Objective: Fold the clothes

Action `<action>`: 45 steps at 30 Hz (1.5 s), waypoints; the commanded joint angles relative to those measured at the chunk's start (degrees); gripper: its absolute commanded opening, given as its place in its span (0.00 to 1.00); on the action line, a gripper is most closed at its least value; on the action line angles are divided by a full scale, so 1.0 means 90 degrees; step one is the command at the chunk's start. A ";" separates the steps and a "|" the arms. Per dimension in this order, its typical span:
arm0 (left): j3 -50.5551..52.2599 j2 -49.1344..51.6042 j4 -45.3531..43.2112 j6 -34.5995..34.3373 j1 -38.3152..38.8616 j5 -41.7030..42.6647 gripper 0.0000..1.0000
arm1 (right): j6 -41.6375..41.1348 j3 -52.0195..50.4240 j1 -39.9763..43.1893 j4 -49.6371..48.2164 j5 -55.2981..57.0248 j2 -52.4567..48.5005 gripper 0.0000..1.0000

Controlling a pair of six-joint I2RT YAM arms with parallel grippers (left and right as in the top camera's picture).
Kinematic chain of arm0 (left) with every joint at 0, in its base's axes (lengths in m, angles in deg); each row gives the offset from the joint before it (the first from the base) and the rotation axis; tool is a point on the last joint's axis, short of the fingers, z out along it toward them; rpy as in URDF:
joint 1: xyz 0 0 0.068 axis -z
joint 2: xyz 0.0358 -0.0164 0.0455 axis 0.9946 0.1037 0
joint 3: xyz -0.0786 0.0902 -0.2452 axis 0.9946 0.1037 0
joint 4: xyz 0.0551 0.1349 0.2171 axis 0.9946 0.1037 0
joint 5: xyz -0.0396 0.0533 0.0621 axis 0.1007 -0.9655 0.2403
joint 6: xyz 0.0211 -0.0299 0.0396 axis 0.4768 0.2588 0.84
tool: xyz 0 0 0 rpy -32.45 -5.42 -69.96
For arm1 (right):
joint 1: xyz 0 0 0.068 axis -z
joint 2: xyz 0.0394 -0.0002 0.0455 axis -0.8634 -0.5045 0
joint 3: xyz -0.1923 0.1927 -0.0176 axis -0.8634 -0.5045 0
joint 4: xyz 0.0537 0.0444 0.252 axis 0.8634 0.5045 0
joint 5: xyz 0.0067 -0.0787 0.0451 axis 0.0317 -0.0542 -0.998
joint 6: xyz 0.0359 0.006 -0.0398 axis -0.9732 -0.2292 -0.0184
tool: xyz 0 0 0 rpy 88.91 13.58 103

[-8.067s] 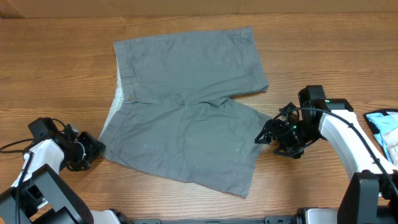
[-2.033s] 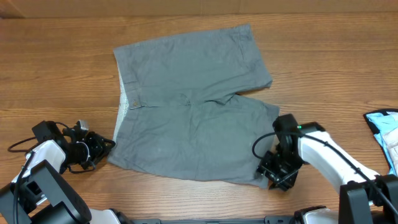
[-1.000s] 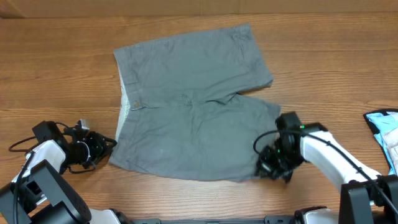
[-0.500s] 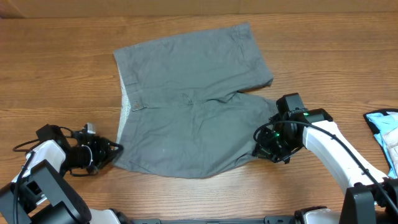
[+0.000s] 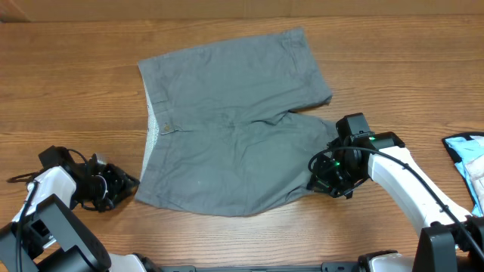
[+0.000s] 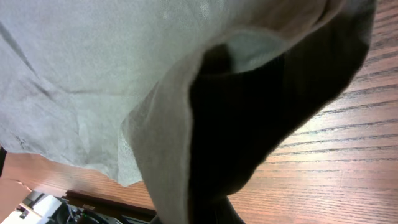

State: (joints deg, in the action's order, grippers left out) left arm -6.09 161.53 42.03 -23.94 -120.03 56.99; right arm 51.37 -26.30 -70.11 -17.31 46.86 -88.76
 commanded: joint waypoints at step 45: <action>0.0121 0.0029 0.0872 -0.0257 0.0073 -0.0393 0.04 | 0.0051 0.0262 0.0199 0.0012 0.0085 0.0058 0.04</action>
State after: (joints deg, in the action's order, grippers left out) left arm -2.20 161.13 47.45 -27.70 -119.66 55.96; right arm 51.39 -26.21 -69.70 -17.20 47.03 -88.76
